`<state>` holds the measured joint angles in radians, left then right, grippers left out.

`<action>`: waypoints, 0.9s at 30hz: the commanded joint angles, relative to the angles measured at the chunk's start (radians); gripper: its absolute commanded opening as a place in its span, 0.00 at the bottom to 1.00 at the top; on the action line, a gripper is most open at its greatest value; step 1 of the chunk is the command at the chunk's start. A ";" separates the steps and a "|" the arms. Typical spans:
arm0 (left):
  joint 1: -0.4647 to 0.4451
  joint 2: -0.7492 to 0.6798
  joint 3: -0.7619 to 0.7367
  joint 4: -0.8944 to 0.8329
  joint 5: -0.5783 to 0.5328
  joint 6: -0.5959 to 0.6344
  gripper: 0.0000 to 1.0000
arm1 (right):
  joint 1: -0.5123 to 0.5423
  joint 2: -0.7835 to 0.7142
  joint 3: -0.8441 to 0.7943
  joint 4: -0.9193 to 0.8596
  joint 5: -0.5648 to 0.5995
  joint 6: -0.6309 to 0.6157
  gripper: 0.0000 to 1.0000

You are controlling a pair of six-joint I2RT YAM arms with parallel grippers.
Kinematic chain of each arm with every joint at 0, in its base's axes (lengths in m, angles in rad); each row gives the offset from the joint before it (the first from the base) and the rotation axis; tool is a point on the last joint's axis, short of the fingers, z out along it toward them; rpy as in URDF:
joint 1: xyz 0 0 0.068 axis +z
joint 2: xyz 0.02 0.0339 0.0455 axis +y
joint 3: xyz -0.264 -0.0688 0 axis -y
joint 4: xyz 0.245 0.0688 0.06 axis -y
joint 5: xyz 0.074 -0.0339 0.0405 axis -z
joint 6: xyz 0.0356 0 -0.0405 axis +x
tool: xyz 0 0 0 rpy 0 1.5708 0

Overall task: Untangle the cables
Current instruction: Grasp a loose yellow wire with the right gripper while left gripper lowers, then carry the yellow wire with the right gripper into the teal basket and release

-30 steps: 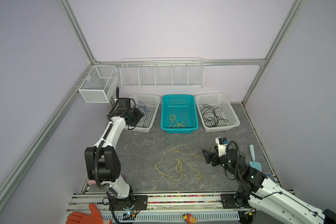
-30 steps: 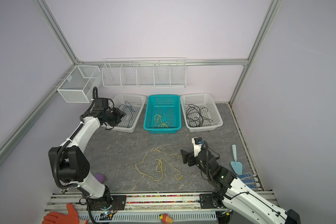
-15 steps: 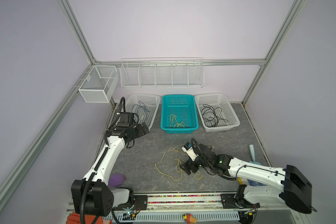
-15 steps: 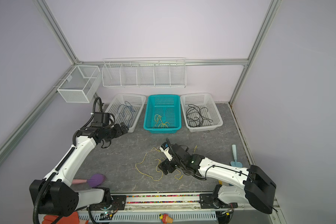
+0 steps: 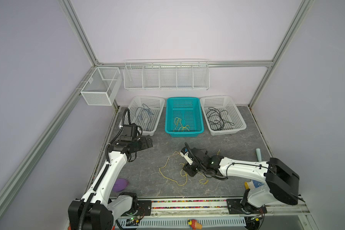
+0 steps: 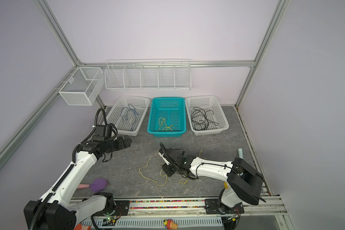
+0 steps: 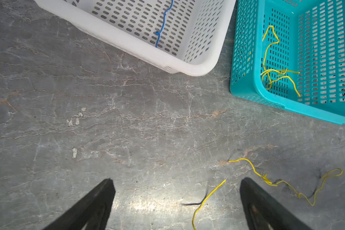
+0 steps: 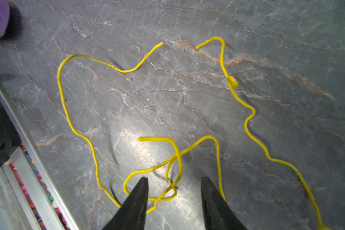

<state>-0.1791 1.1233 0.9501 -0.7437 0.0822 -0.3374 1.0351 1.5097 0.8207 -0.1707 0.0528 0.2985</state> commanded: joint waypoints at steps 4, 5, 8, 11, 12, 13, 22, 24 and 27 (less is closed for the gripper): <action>-0.011 -0.003 0.000 -0.024 -0.009 0.035 0.99 | 0.001 0.058 0.034 -0.018 0.026 0.025 0.34; -0.012 -0.001 0.001 -0.026 -0.010 0.035 0.99 | 0.000 0.069 0.043 -0.024 0.025 0.027 0.31; -0.017 -0.001 0.001 -0.029 -0.020 0.037 0.99 | 0.001 0.085 0.052 -0.026 0.022 0.036 0.24; -0.019 -0.008 0.003 -0.031 -0.031 0.038 0.99 | 0.002 0.070 0.052 -0.036 0.036 0.041 0.17; -0.019 -0.009 0.001 -0.031 -0.033 0.038 0.99 | 0.002 0.057 0.052 -0.046 0.045 0.041 0.14; -0.019 -0.010 0.001 -0.031 -0.035 0.037 0.99 | 0.001 0.040 0.052 -0.054 0.049 0.040 0.13; -0.020 0.004 0.004 -0.036 -0.034 0.039 0.99 | 0.006 -0.168 0.121 -0.187 0.072 0.013 0.07; -0.020 0.008 0.004 -0.036 -0.035 0.039 0.99 | 0.005 -0.200 0.146 -0.213 0.044 0.008 0.07; -0.020 0.015 0.007 -0.040 -0.038 0.040 0.99 | 0.006 -0.243 0.196 -0.247 0.019 -0.003 0.07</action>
<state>-0.1967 1.1282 0.9501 -0.7597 0.0586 -0.3172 1.0359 1.2957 0.9806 -0.3588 0.0998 0.3202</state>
